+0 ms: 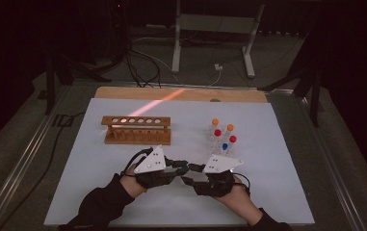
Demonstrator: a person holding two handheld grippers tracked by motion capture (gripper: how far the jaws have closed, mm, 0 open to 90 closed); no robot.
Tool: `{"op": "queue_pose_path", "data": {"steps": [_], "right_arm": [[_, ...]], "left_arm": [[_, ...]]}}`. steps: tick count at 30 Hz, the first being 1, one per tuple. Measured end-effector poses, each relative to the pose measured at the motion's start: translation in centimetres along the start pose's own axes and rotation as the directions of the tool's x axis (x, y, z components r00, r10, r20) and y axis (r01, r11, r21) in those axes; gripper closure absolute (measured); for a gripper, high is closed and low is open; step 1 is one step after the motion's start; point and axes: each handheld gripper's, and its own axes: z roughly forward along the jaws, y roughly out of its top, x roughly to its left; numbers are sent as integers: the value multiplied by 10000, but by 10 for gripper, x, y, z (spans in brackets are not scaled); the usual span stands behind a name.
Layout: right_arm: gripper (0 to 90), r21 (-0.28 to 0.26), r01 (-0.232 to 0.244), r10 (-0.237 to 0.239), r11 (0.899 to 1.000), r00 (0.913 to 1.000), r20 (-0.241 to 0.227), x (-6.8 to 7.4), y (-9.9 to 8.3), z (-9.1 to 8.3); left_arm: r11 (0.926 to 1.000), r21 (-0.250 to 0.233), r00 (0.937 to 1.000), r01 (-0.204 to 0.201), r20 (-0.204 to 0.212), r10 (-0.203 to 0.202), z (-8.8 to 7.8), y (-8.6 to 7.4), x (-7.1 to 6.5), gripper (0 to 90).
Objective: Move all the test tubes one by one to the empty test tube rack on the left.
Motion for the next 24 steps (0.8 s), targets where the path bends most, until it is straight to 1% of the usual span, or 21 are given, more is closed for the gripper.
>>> {"op": "queue_pose_path", "data": {"steps": [1,2,3,6,8,9,10,11,14,15,16,18,20,21,22,24], "right_arm": [[420,-67,-11,12,10000,10000,12,-1,0,-1],[351,-194,-154,155,9997,9999,31,-2,-1,-2],[351,-194,-154,155,9997,9999,31,-2,-1,-2],[245,-134,-202,201,9997,9998,-68,-4,-2,-2],[164,-90,-182,182,9998,9998,-54,-4,-3,-2],[141,-62,-152,152,9999,9999,-56,-4,-3,-2],[138,-89,-199,198,9998,9998,-98,-5,-3,-2],[103,-166,-316,312,9994,9992,-266,-6,-3,-4],[79,-294,-371,362,9989,9989,-311,-8,-3,-6],[55,-328,-354,341,9988,9986,-410,-9,-3,-7],[38,-372,-373,357,9986,9985,-415,-9,-3,-7],[33,-453,-446,425,9980,9980,-477,-11,-3,-9],[20,-505,-413,395,9979,9985,-368,-11,-3,-11],[20,-626,-485,460,9969,9981,-405,-12,-4,-12],[19,-784,-512,488,9956,9983,-326,-14,-4,-13],[12,-767,-485,463,9959,9985,-298,-14,-4,-14]], "left_arm": [[10000,-26,10000,44,-6,-44,-1,1,1,778],[10000,-3,10000,8,-49,-8,-3,1,2,778],[10000,18,9999,27,-101,-27,-4,1,3,778],[9999,34,9998,115,-180,-114,-7,2,7,778],[9998,45,9995,181,-259,-180,-10,3,10,778],[9998,49,9994,212,-288,-210,-11,4,13,778],[9998,51,9992,211,-341,-209,-13,4,15,778],[9997,40,9988,223,-440,-221,-14,5,17,778],[9994,-48,9975,346,-615,-348,-21,9,26,778],[9995,-2,9972,310,-685,-309,-23,11,28,778],[9995,-4,9970,315,-714,-315,-24,13,31,778],[9995,22,9959,323,-848,-320,-28,16,37,778],[9993,6,9943,383,-998,-380,-31,19,43,778],[9991,-20,9938,434,-1026,-433,-32,20,46,778],[9990,-36,9926,442,-1130,-443,-33,21,48,778],[9987,-66,9913,510,-1211,-514,-35,23,54,778]]}}
